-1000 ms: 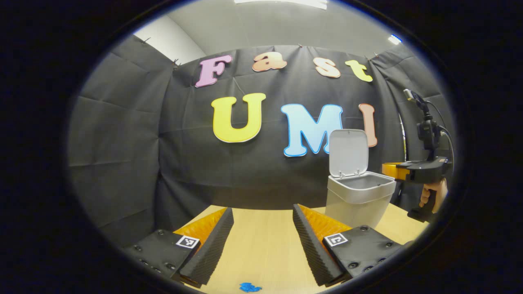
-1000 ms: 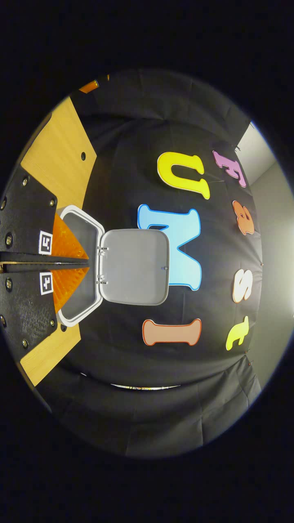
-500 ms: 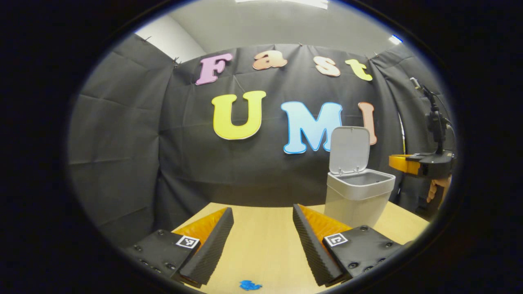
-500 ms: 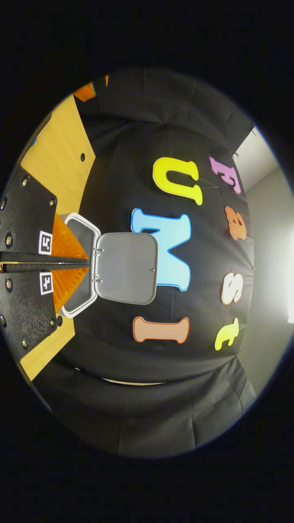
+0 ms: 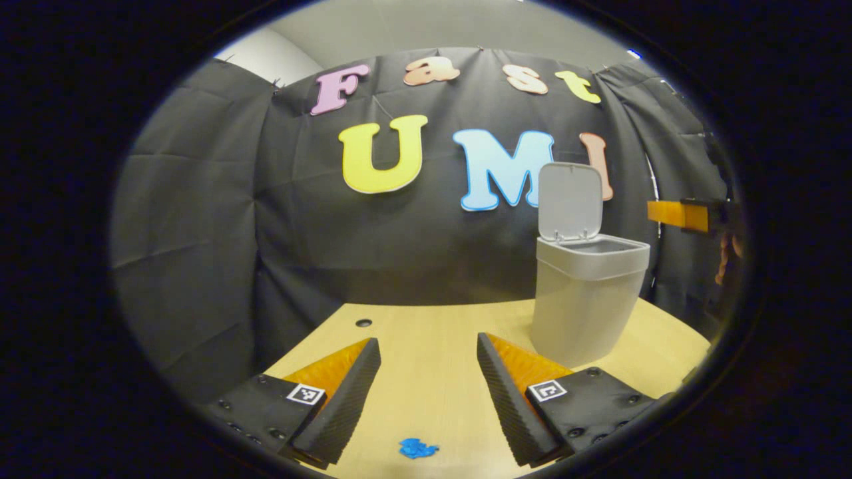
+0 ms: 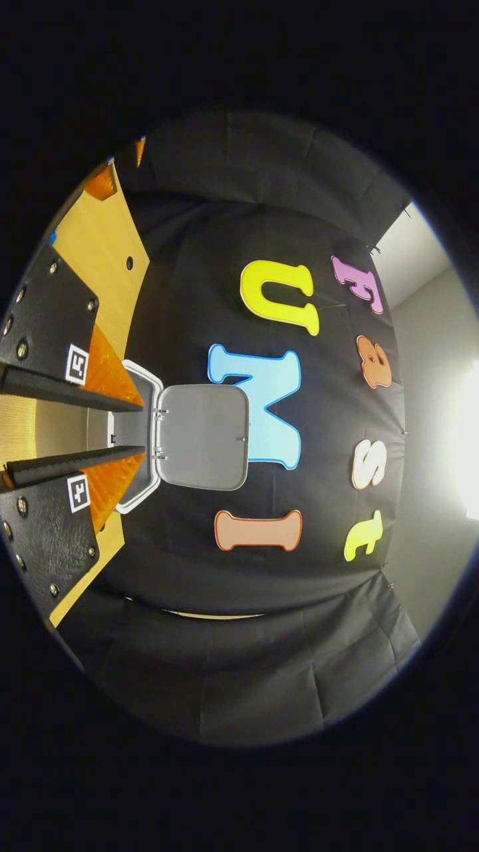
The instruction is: Press the lid of the desktop garbage bin to open it, pick up the crumpled paper on the desktop and throw it into the bin, then pick up the pop can on the desktop and drop it into the bin, and finally close the garbage bin lid.
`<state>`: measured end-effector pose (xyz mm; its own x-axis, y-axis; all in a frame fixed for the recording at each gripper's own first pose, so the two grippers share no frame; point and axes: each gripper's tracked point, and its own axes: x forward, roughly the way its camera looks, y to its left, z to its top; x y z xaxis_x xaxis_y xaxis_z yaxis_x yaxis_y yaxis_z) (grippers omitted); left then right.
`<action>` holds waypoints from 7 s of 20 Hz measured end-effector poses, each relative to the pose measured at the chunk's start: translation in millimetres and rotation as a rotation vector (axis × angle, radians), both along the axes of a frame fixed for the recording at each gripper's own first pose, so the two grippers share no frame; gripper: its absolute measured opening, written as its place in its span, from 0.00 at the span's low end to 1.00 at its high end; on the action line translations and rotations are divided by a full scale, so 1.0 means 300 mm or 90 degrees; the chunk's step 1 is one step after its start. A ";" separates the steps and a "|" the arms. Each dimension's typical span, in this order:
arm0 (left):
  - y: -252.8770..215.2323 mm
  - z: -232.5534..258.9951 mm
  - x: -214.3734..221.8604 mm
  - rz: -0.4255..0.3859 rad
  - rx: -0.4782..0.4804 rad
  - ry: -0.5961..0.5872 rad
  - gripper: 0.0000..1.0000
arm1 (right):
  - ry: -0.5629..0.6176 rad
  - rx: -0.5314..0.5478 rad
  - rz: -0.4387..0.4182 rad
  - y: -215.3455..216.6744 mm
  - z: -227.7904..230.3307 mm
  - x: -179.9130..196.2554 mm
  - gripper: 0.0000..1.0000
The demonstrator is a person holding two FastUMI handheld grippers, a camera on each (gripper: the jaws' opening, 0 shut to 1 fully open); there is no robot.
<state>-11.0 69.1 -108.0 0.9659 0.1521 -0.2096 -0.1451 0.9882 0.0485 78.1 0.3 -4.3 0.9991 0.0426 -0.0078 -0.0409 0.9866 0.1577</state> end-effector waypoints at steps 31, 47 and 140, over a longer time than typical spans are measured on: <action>0.105 -0.838 -0.070 -0.079 -0.047 0.346 0.97 | 0.057 -0.068 -0.104 -0.051 -0.034 -0.208 0.88; 0.023 -0.853 -0.048 -0.076 0.084 0.285 0.34 | 0.053 0.001 0.033 -0.178 -0.184 -0.341 0.88; -0.711 0.352 0.536 -0.276 -0.023 -0.143 0.95 | 0.120 -0.020 -0.037 -0.168 -0.285 -0.411 0.97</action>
<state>149.7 -144.0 -2.5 0.9606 -0.2775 0.0139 0.2770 0.9605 0.0274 -45.1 -50.1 -89.8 0.9807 -0.0181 -0.1948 0.0433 0.9911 0.1262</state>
